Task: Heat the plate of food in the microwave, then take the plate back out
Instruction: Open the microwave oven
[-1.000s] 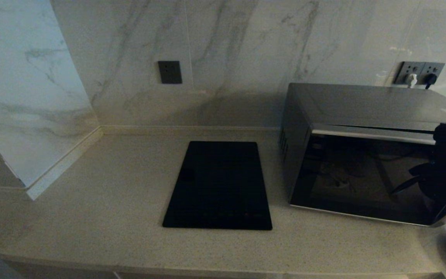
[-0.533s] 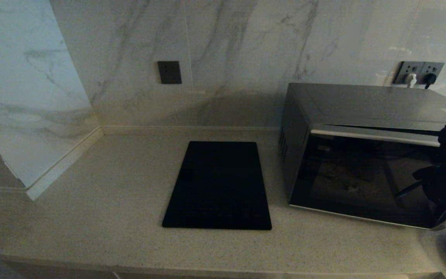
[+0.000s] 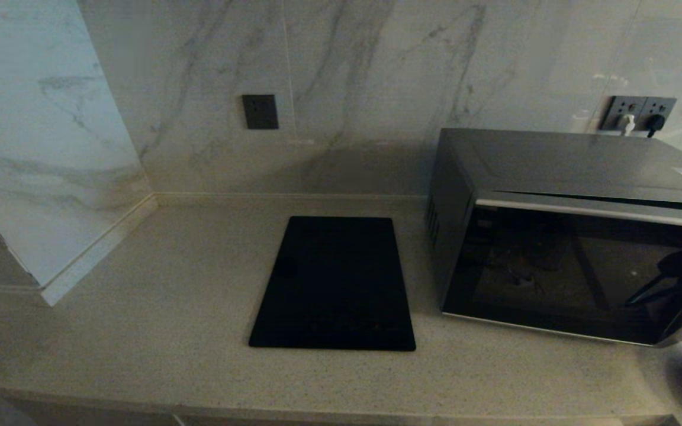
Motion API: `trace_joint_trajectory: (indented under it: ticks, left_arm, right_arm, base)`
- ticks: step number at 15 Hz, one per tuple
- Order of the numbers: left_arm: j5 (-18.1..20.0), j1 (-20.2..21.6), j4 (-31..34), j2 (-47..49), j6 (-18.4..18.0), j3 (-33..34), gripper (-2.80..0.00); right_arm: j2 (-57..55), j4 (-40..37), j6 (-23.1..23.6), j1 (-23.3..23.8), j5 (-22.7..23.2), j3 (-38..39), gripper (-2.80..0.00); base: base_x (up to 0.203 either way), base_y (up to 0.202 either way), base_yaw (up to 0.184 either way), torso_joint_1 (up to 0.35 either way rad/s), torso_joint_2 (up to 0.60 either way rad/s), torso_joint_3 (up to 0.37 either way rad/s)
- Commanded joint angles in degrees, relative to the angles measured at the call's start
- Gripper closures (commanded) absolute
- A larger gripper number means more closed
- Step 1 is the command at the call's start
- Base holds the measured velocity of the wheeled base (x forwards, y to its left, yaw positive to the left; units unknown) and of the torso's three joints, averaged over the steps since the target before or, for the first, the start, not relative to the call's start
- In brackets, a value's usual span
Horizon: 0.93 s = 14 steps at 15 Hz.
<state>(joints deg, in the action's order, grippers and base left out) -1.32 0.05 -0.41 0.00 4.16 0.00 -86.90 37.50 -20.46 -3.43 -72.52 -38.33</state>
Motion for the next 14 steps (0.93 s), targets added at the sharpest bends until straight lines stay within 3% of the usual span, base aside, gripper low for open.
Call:
trace_joint_trajectory:
  ticks: [1, 4, 6, 8, 9, 11, 14]
  left_arm:
    - [0.0, 0.04, -0.02, 0.02, 0.06, 0.0, 0.0]
    - [0.0, 0.04, -0.02, 0.0, 0.06, 0.0, 0.0]
    - [0.0, 0.04, -0.02, 0.07, 0.06, 0.0, 0.0]
    - [0.0, 0.04, -0.02, 0.0, 0.06, 0.0, 0.0]
    - [0.0, 0.11, -0.02, 0.08, 0.06, 0.0, 0.0]
    - [0.0, 0.04, -0.02, 0.09, 0.06, 0.0, 0.0]
    - [0.0, 0.04, -0.02, 0.04, 0.06, 0.0, 0.0]
  right_arm:
    - [4.87, -0.23, 1.03, -0.63, -0.46, 0.16, 0.0]
    - [11.03, -0.25, 5.37, -0.69, -0.15, -0.03, 0.0]
    - [16.6, -0.41, 11.96, -0.43, 3.97, -1.13, 0.0]
    - [20.84, -2.74, 18.75, 3.58, 12.44, -3.91, 0.0]
    - [22.03, -7.43, 19.87, 6.53, 17.55, -6.99, 0.0]
    - [23.38, -19.66, 19.95, 10.95, 26.72, -13.21, 0.0]
    - [23.75, -42.62, 15.59, 15.71, 43.27, -24.09, 0.0]
  base:
    - [0.0, 0.0, 0.0, 0.0, 0.0, 0.0]
    - [0.0, 0.0, 0.0, 0.0, 0.0, 0.0]
    - [0.0, 0.0, 0.0, 0.0, 0.0, 0.0]
    - [0.0, 0.0, 0.0, 0.0, 0.0, 0.0]
    - [0.0, 0.0, 0.0, 0.0, 0.0, 0.0]
    - [0.0, 0.0, 0.0, 0.0, 0.0, 0.0]
    - [0.0, 0.0, 0.0, 0.0, 0.0, 0.0]
